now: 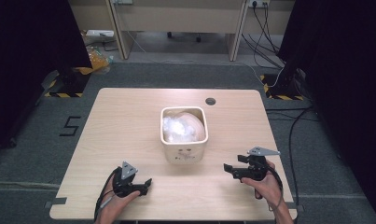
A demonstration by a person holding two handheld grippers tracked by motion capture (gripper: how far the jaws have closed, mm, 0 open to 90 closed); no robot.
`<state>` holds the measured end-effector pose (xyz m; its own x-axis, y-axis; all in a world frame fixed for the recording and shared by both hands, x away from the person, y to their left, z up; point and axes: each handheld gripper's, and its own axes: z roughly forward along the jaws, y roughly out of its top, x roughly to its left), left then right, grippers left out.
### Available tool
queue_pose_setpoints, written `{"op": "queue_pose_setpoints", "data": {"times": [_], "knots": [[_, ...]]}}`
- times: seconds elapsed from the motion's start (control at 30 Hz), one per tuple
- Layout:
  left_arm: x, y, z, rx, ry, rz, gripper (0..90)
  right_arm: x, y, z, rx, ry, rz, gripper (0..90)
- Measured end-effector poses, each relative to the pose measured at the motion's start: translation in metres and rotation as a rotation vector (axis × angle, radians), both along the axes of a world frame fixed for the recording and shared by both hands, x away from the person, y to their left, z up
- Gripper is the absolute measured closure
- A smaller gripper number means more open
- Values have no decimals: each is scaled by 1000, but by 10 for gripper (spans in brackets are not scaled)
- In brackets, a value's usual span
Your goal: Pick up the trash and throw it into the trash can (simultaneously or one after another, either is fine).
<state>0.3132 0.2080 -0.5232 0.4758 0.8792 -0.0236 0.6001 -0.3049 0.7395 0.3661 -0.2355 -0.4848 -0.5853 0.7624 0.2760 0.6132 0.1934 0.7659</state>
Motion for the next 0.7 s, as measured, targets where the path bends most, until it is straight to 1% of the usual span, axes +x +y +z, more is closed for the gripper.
{"op": "queue_pose_setpoints", "data": {"times": [0.13,0.27,0.3,0.47,0.53,0.63,0.7], "knots": [[0,0,0,0,0,0,131,-4,0,-3,-20,-12,11,170],[0,0,0,0,0,0,131,-10,1,-8,-23,-4,15,170],[0,0,0,0,0,0,131,-11,0,-9,-26,-11,14,170],[0,0,0,0,-1,0,132,-16,-2,-14,-47,-10,15,170],[0,0,0,0,-1,0,132,-19,-2,-16,-61,-11,12,170],[0,0,0,0,-1,0,132,-22,-2,-19,-102,-17,5,170],[0,0,0,-1,-1,0,131,-23,-3,-21,-109,-17,-1,170]]}}
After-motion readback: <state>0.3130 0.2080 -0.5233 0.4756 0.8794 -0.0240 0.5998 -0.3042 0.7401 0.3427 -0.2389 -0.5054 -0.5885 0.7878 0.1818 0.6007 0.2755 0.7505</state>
